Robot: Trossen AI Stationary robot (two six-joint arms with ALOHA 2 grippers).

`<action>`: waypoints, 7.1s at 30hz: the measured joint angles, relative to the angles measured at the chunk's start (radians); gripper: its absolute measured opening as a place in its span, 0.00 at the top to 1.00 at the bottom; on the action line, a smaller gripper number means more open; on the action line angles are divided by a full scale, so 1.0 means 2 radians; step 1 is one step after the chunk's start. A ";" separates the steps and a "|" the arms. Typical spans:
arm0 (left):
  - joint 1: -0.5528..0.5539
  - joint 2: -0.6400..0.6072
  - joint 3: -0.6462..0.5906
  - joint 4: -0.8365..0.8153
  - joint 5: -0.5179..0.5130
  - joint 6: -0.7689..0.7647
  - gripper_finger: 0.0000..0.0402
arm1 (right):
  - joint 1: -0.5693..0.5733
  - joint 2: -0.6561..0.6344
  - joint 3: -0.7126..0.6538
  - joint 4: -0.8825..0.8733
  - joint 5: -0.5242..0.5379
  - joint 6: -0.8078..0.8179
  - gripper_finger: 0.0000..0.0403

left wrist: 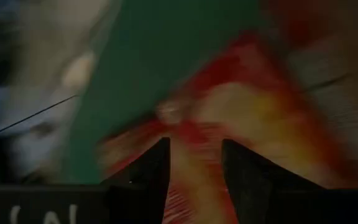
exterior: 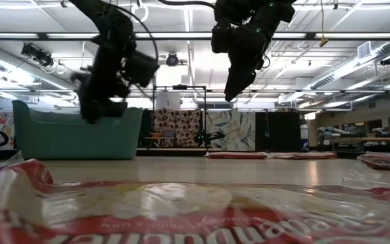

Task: Sort popcorn bags into baskets
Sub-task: Put the popcorn bag into the green bin, then adjust the popcorn bag in the green bin

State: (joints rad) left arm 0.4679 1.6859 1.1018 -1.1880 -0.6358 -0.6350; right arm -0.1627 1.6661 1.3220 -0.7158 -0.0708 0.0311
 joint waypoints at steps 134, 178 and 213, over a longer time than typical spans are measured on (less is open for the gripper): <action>0.074 -0.168 -0.252 0.176 0.306 -0.286 0.61 | -0.008 0.000 0.000 0.006 0.052 0.009 0.44; -0.029 -0.149 -0.092 -0.134 0.114 -0.372 0.95 | -0.022 0.000 0.000 0.051 0.017 -0.063 0.44; 0.025 -0.085 -0.117 0.232 0.171 -0.332 0.59 | -0.015 0.000 0.000 -0.012 0.008 -0.031 0.44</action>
State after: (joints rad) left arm 0.5188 1.5156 0.8677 -0.7235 -0.2930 -1.2984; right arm -0.1935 1.6665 1.3220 -0.7395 -0.0555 -0.0311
